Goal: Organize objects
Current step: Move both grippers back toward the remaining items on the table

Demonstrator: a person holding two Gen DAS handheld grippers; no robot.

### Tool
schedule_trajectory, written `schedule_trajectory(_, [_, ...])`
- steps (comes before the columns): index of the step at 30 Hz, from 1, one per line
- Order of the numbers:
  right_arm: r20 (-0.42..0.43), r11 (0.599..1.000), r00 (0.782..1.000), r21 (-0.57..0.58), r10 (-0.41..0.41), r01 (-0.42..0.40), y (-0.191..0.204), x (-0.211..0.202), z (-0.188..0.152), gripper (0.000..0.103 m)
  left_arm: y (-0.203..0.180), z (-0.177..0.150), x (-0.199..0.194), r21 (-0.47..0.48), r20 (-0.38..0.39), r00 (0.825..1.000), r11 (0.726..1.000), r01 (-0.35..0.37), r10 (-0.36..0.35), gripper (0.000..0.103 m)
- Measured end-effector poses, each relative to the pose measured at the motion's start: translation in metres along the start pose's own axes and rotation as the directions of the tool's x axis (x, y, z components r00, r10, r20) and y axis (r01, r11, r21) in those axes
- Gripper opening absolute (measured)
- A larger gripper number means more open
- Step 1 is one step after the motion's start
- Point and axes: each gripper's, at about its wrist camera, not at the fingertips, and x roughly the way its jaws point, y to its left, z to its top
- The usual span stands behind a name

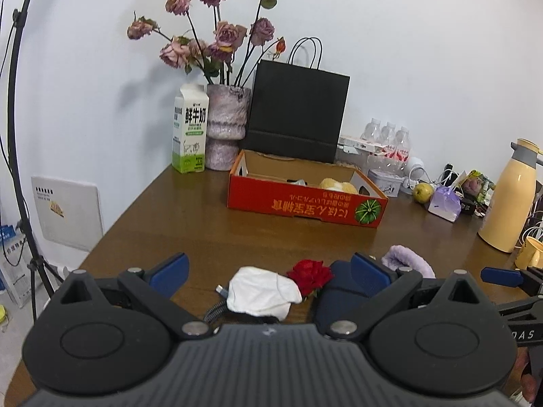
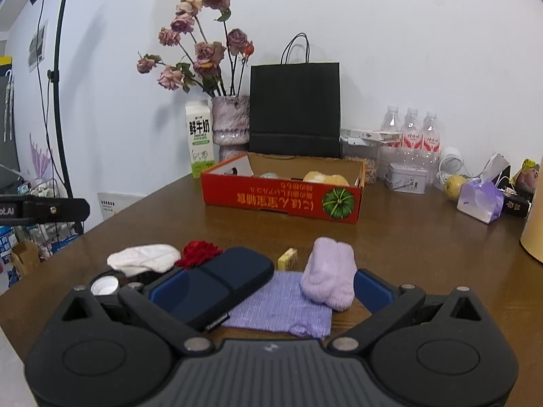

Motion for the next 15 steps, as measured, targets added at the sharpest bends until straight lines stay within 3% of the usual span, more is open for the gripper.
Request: schedule_trajectory(15, [-0.042, 0.999, 0.999, -0.035, -0.005, 0.003, -0.001, 0.004, -0.02, 0.103, 0.008, -0.021, -0.001, 0.018, -0.049, 0.997, 0.998, -0.065, 0.066, 0.103])
